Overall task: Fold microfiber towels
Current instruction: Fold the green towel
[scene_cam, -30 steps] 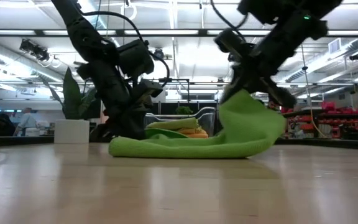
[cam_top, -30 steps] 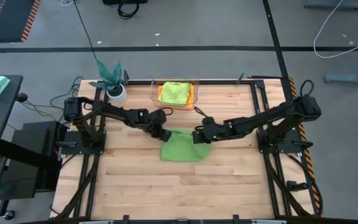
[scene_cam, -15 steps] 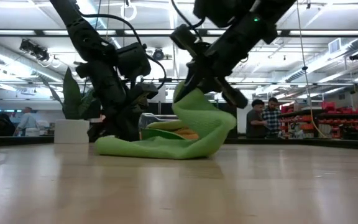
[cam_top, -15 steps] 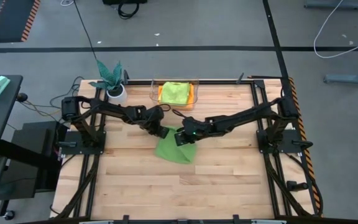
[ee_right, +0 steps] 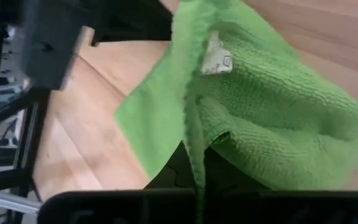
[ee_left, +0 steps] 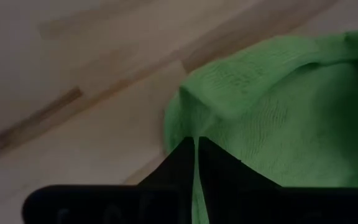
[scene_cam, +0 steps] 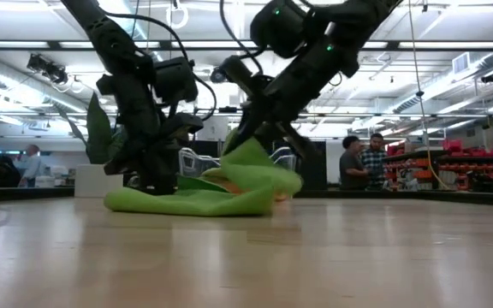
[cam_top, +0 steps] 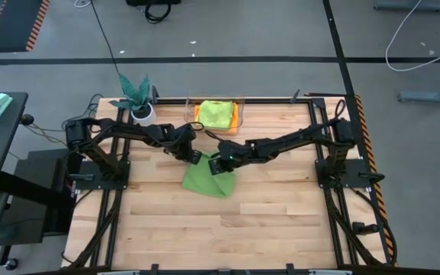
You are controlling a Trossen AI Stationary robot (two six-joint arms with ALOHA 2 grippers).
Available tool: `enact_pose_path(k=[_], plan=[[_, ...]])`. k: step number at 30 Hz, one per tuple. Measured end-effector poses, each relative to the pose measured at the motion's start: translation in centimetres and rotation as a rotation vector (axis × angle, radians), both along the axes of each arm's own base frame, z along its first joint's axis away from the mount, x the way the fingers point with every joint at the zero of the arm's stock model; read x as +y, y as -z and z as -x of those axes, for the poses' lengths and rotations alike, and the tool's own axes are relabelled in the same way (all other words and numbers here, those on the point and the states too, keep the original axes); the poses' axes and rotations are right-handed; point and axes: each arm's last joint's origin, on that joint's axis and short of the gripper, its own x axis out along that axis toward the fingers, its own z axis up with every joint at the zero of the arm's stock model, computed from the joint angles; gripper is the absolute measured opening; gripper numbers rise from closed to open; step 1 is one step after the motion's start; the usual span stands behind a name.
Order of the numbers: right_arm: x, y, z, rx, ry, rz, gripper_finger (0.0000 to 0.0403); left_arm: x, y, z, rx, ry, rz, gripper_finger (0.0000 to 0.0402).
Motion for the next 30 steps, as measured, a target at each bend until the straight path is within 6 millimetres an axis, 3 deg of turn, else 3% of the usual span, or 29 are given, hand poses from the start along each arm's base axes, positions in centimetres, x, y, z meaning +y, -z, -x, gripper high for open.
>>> enact_pose_path(k=[7,13,20,25,30], plan=[[-0.9,0.9,-0.7,-0.028,-0.025,-0.028,0.0001,0.0,0.1,0.1,0.015,-0.018,0.010,0.0021],[-1.3,0.1,-1.5,-0.128,-0.062,0.017,0.0001,-0.1,0.4,0.3,0.032,-0.046,0.003,0.0029],[-1.6,0.2,-1.4,-0.120,-0.088,0.036,0.0001,0.0,0.4,0.2,0.022,-0.059,0.005,0.0036],[-1.4,-1.0,-0.6,-0.093,-0.113,0.054,0.0001,-0.2,0.3,-0.1,-0.004,-0.069,0.006,0.0030],[-1.5,-1.7,0.9,0.023,-0.115,0.061,0.0001,-0.5,0.1,-1.8,-0.151,-0.078,-0.005,0.0024]])
